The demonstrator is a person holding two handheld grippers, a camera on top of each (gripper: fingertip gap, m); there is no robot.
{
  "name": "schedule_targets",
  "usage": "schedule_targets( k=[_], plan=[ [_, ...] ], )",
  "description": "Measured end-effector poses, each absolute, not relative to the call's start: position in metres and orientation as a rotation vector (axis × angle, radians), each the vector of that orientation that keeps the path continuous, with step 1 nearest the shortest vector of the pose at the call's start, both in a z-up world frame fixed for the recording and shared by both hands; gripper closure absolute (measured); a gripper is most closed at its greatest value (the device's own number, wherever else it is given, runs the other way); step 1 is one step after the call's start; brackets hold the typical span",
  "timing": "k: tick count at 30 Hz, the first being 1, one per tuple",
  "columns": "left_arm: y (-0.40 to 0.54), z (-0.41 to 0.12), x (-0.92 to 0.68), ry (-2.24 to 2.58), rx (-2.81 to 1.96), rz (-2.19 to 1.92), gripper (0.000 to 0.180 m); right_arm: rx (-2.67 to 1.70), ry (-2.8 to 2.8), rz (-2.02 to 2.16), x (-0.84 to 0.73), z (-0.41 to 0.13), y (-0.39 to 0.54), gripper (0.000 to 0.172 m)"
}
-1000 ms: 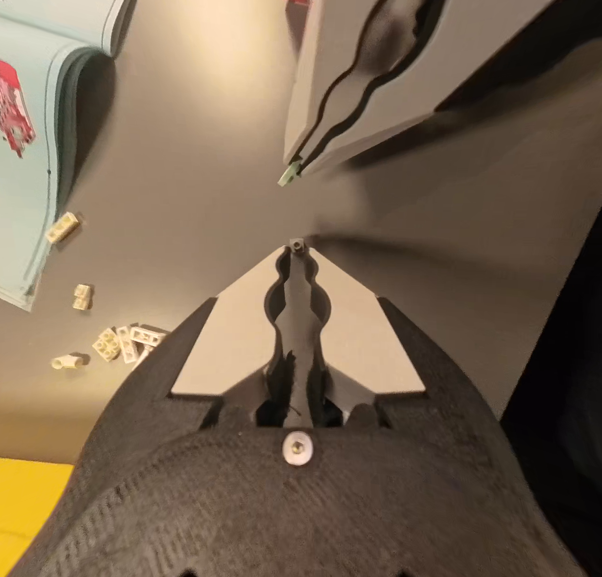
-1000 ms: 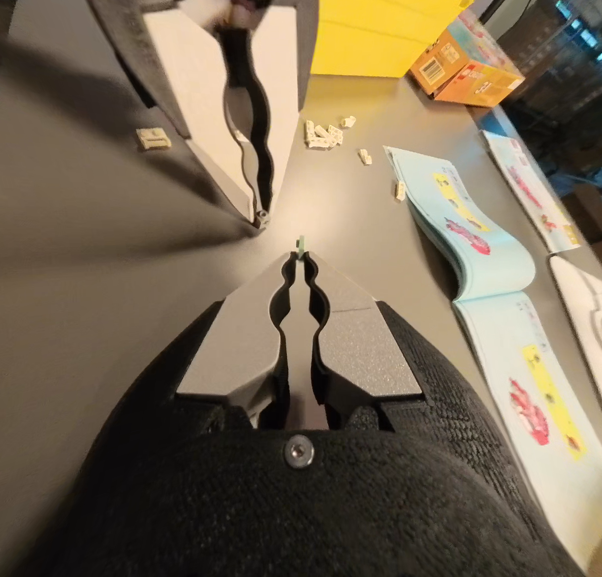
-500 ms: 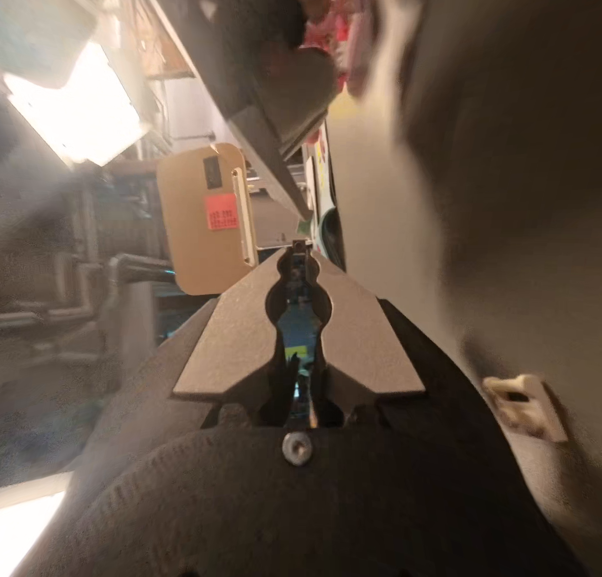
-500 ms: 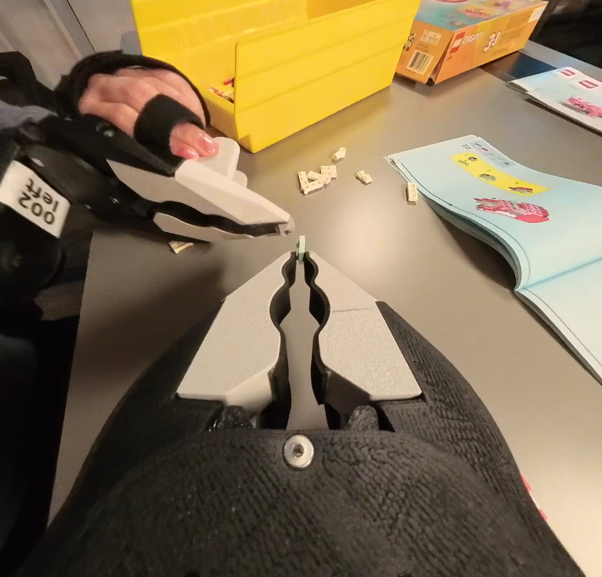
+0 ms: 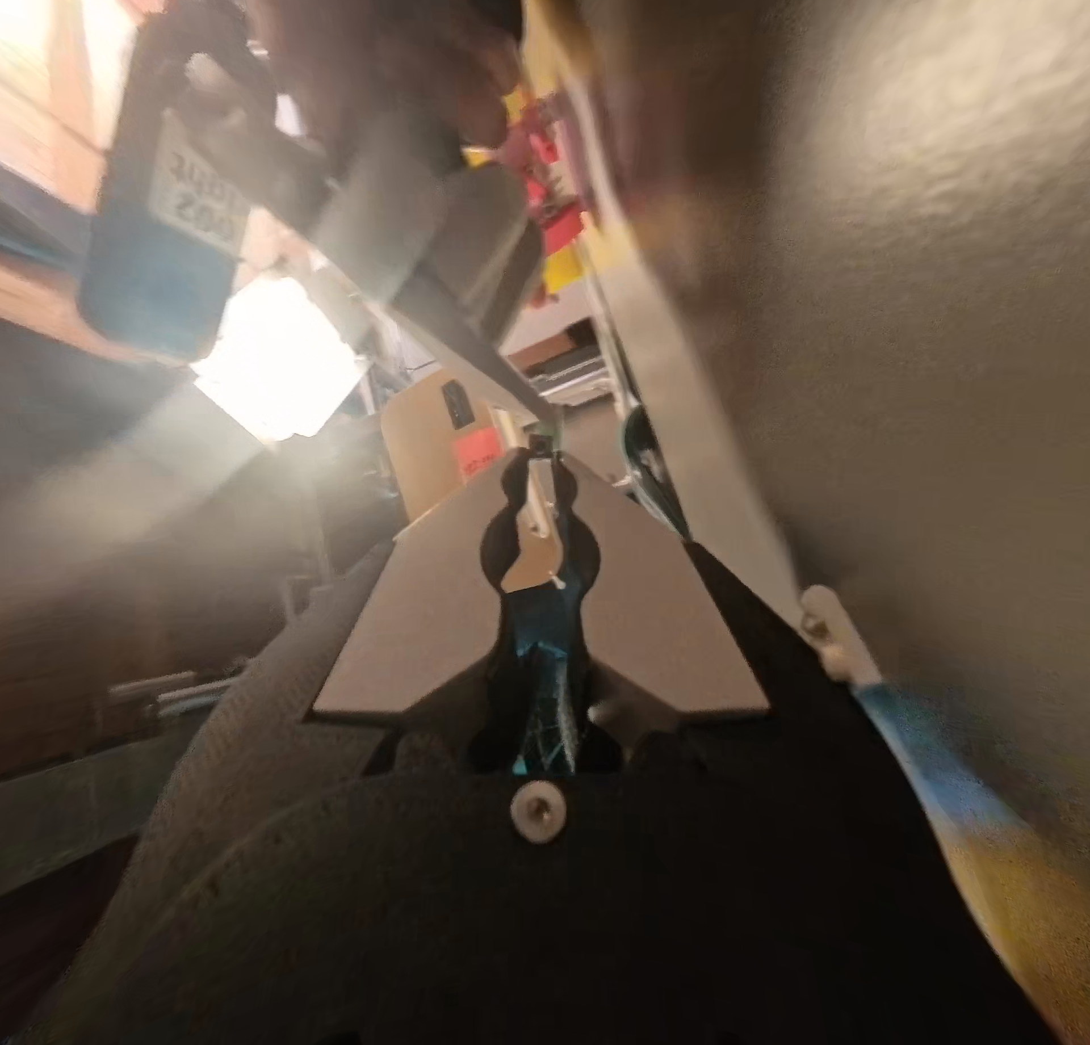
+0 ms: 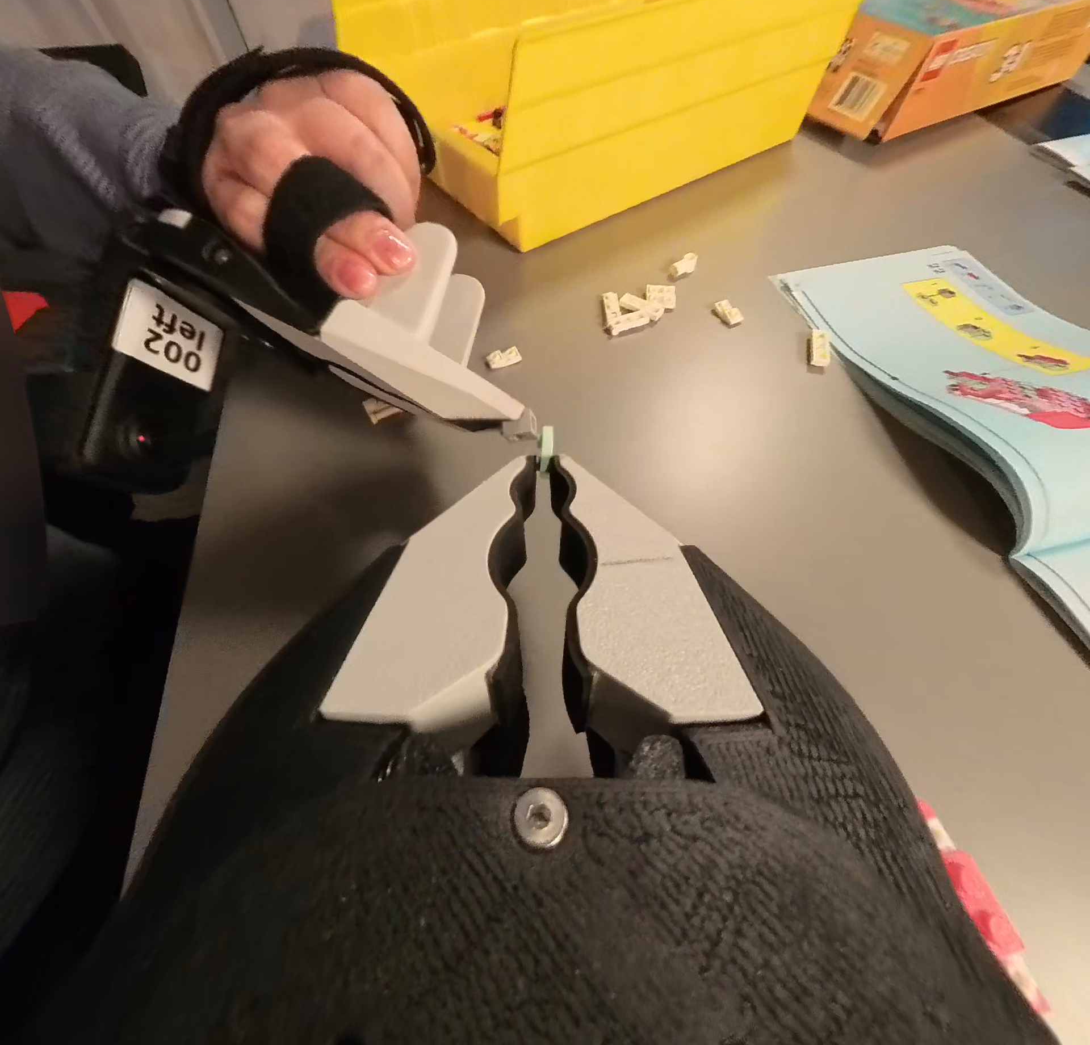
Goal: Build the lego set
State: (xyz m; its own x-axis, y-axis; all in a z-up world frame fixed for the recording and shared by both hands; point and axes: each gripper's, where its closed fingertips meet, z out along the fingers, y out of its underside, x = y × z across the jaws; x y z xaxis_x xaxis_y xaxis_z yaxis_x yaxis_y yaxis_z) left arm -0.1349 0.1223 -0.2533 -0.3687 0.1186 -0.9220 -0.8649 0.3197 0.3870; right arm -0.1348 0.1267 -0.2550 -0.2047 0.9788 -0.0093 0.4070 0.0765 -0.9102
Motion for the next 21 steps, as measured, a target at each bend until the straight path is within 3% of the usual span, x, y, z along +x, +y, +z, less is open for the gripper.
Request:
schedule_targets(
  k=[21],
  plan=[
    [0.117,-0.248,-0.126,1.668,-0.624,1.208,0.175,-1.175,-1.766,1.079,-0.126,-0.245,0.118,0.17]
  ],
)
